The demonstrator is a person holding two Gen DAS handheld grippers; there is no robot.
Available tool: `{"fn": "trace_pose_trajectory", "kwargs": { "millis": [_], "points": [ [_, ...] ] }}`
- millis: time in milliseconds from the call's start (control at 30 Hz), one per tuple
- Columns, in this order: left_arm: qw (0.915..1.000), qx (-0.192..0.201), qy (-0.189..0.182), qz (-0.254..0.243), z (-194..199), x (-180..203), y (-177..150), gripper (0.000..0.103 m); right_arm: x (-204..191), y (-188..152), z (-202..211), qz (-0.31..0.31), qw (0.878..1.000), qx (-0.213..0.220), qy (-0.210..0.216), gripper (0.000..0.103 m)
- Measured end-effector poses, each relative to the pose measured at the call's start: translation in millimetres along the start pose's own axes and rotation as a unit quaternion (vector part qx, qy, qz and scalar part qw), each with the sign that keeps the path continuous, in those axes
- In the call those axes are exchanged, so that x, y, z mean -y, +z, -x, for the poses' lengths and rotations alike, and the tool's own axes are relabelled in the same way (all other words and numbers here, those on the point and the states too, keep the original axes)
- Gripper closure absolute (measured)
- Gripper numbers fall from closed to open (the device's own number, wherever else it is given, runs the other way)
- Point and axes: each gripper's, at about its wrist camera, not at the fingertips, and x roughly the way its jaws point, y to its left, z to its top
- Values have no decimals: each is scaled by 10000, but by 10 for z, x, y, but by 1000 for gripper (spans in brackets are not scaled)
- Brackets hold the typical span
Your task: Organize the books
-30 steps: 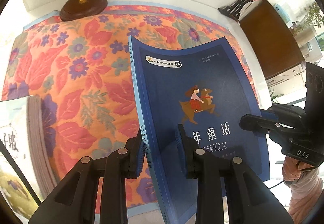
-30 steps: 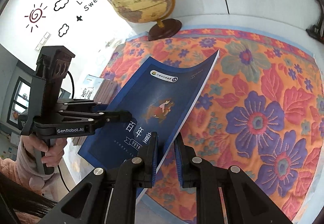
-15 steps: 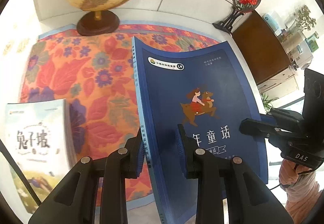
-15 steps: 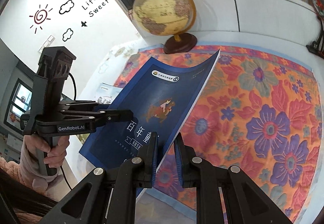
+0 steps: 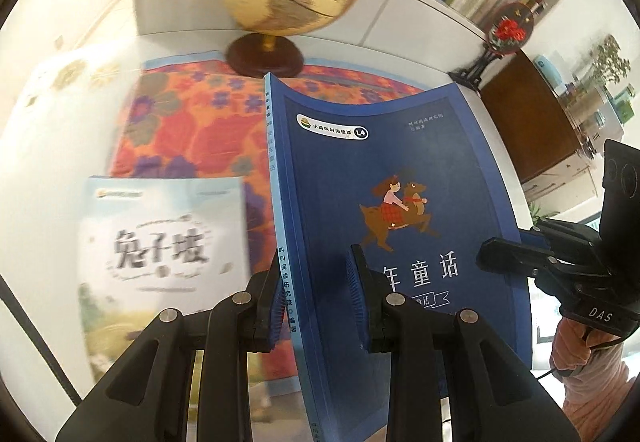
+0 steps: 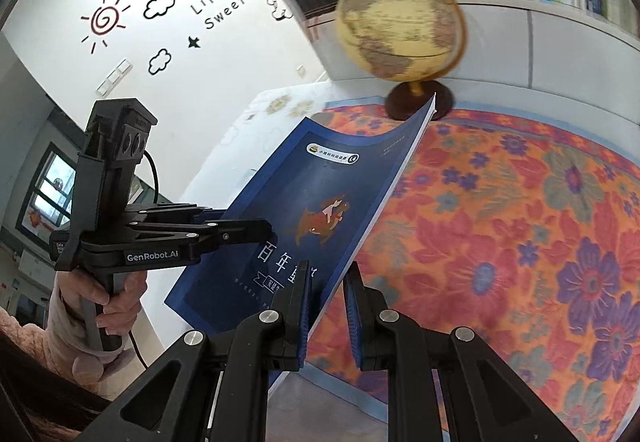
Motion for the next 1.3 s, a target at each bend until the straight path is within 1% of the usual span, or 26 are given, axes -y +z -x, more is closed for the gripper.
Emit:
{"fn": "trace_pose_trajectory", "kwargs": {
  "millis": [367, 533, 733, 867, 1133, 1300],
  "points": [
    [9983, 194, 288, 464, 338, -721, -149, 78, -581, 152, -519, 272, 9986, -245, 387, 87],
    [9969, 288, 344, 648, 421, -939, -200, 78, -747, 212, -737, 376, 9972, -378, 530, 87],
    [9947, 324, 439, 873, 440, -1223, -267, 78, -858, 283, -963, 399, 9961, -455, 645, 87],
    [9936, 314, 436, 990, 420, -1371, -301, 78, -938, 294, -1116, 455, 9957, -518, 621, 87],
    [9927, 191, 373, 1134, 276, -1537, -377, 78, -913, 182, -1370, 337, 9946, -794, 580, 86],
    [9930, 36, 398, 1109, 150, -1574, -397, 78, -872, 124, -1473, 254, 9943, -899, 514, 87]
  ]
}}
